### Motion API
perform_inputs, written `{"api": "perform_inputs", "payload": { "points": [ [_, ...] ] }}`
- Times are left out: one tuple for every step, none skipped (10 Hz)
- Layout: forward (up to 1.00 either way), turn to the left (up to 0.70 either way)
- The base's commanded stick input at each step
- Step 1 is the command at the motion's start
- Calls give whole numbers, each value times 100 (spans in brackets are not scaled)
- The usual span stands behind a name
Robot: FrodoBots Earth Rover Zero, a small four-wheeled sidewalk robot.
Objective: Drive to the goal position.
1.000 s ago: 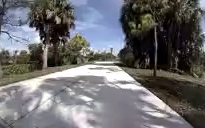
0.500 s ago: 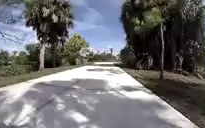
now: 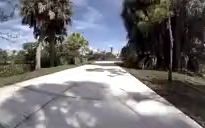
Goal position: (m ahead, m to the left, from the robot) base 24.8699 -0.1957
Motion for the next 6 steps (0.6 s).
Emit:
{"api": "perform_inputs", "payload": {
  "points": [
    [82, 0],
    [82, 0],
    [82, 0],
    [82, 0],
    [82, -32],
    [82, -22]
  ]
}}
